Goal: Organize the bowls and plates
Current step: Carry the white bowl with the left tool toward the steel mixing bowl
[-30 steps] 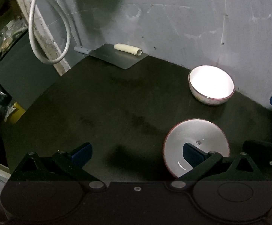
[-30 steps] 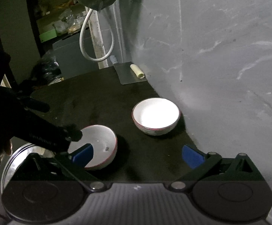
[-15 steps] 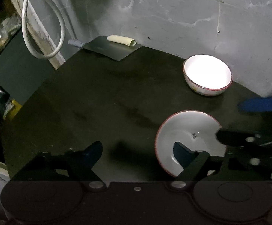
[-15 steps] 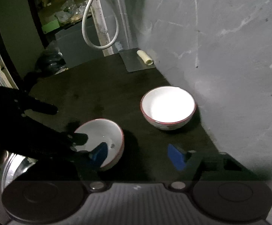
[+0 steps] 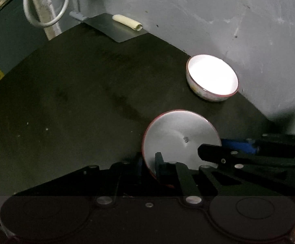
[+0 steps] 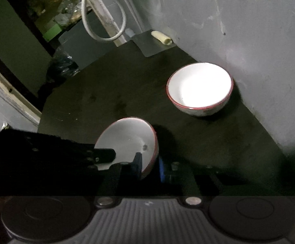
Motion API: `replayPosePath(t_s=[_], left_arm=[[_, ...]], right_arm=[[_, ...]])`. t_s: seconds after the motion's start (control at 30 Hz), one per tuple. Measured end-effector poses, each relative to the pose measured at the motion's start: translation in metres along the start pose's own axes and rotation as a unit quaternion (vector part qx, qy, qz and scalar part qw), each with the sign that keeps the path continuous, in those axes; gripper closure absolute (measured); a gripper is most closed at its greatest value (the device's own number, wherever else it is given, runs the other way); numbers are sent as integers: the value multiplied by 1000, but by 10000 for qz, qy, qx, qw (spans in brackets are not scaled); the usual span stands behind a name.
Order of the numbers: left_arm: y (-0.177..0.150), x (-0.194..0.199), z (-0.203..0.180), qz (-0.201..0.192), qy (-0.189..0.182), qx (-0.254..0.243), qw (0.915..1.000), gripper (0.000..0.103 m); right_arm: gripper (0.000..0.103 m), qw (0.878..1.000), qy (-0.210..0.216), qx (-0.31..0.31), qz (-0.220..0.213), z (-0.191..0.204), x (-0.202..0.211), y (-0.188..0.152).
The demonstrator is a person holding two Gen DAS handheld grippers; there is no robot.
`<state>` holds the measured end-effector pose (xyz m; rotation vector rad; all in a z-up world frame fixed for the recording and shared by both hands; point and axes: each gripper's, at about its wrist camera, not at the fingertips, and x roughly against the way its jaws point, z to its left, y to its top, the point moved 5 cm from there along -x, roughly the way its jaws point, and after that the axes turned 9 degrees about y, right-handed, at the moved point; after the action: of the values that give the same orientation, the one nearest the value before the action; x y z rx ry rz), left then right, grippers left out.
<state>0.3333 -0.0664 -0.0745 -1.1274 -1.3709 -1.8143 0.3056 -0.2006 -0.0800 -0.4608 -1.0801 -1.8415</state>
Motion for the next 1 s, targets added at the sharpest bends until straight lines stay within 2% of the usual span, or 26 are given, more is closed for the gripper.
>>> replayPosePath(t_s=[0.23,0.5,0.8,1.0], left_arm=[[-13,22,2,-250,-182,544,9980,93],[-30,67,6,-683,-522,1078,9904,93],[-61,117,13,-983,-618,1598,9803,93],[-76,136,16,-1071,-550,1724,9776,93]], right_arm=[[88,9997,44,-228,-93,1,11,-13],[88,9999,86,-17,-133,22,46,-23],[88,9985,187,517,-50,60,92,-30],[88,9970,269,720,76,76,106,-36]])
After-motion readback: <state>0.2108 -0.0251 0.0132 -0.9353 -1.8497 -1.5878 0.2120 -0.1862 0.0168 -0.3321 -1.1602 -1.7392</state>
